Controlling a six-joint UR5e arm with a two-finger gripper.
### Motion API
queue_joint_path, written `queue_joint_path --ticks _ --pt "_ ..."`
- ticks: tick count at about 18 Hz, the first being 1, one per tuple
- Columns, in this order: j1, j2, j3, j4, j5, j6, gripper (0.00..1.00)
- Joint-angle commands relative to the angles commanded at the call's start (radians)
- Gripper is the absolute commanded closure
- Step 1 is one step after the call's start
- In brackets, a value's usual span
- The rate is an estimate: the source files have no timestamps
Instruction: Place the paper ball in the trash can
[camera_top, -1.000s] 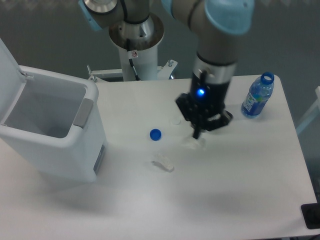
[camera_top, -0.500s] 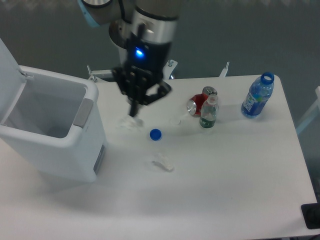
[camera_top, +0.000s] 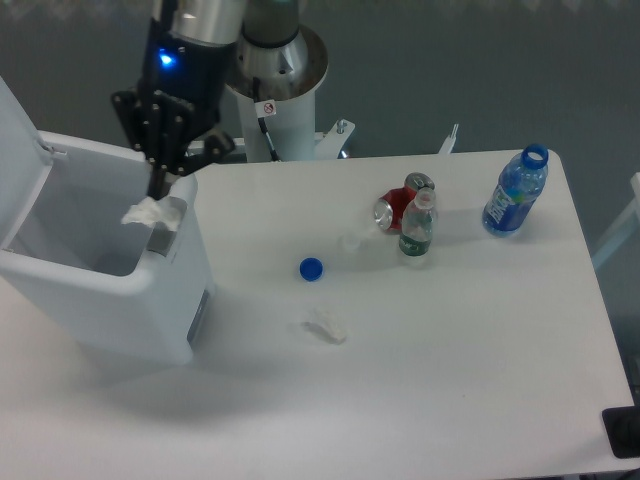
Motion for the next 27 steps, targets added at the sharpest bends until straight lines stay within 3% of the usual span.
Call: queue_joint_path --ticks 1,3,4,9,13,15,19,22,27 --pt "-0.018 0.008 -0.012 -0.003 0.002 0.002 0.88" --pt "-0.034 0.021 -0.041 0.000 0.005 0.006 0.45" --pt "-0.035 0.032 -0.049 0.009 0.006 0.011 0.00" --pt "-0.028 0.031 -0.045 0.009 0.009 0.031 0.00" --pt "0.040 0.019 -0.028 0.034 0.086 0.107 0.00" --pt "0.069 -0.009 -0.028 0.044 0.159 0.211 0.00" --pt "0.158 -0.046 -0.022 0.054 0.189 0.281 0.00" --pt "0.191 -0.072 -0.029 0.038 0.317 0.377 0.00" --pt "0.250 -0.190 -0.052 0.048 0.394 0.454 0.00"
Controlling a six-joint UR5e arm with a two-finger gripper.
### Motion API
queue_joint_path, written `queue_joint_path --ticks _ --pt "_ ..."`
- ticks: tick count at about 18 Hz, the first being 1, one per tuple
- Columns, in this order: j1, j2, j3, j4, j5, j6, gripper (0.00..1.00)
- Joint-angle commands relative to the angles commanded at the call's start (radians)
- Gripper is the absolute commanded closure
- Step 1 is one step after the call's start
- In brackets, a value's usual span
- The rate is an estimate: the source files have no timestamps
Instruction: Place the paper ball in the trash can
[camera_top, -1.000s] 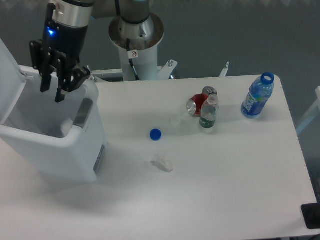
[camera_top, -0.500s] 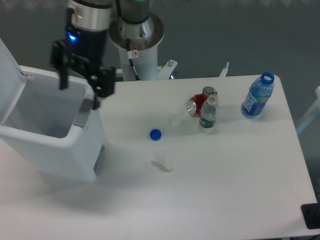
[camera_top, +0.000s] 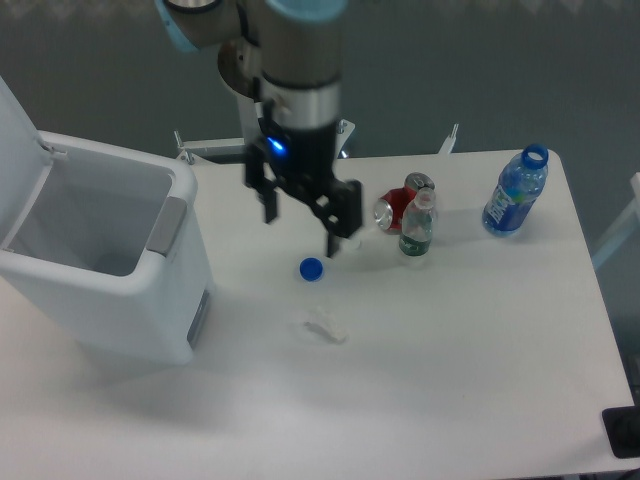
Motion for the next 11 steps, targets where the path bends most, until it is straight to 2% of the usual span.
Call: queue_joint_path --ticks 4,7,11 --pt "0.031 -0.091 0.011 0.011 0.063 0.043 0.00" --pt "0.075 -0.137 0.026 0.015 0.063 0.081 0.00" --pt "0.098 -0.199 0.061 0.064 0.061 0.132 0.00"
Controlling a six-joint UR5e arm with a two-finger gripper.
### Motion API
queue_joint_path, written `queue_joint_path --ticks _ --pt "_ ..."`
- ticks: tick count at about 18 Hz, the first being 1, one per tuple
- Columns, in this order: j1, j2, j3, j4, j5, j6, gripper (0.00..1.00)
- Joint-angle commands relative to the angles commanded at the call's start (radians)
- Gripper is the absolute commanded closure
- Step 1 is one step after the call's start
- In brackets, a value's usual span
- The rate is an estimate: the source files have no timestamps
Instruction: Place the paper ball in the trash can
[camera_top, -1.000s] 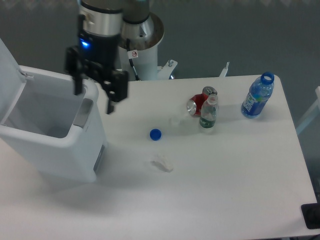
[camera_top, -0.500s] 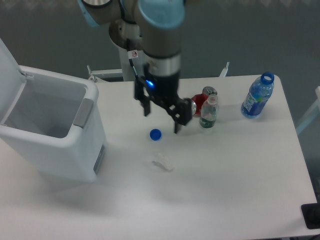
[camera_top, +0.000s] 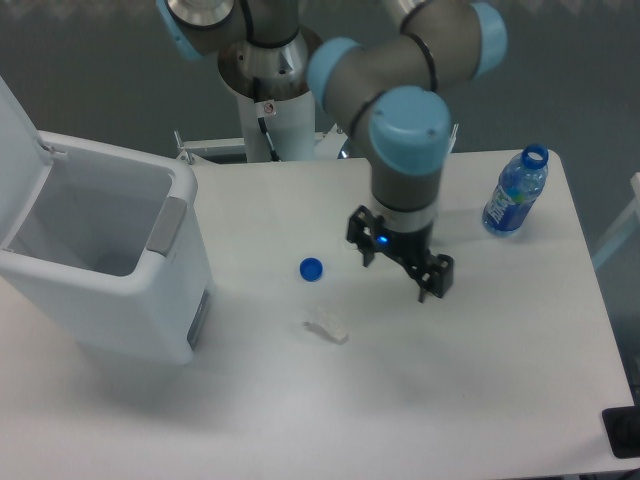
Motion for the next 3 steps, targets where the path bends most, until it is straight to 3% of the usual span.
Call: queue_joint_path --ticks 3 --pt "-0.002 -0.008 0.000 0.014 0.000 0.000 0.00"
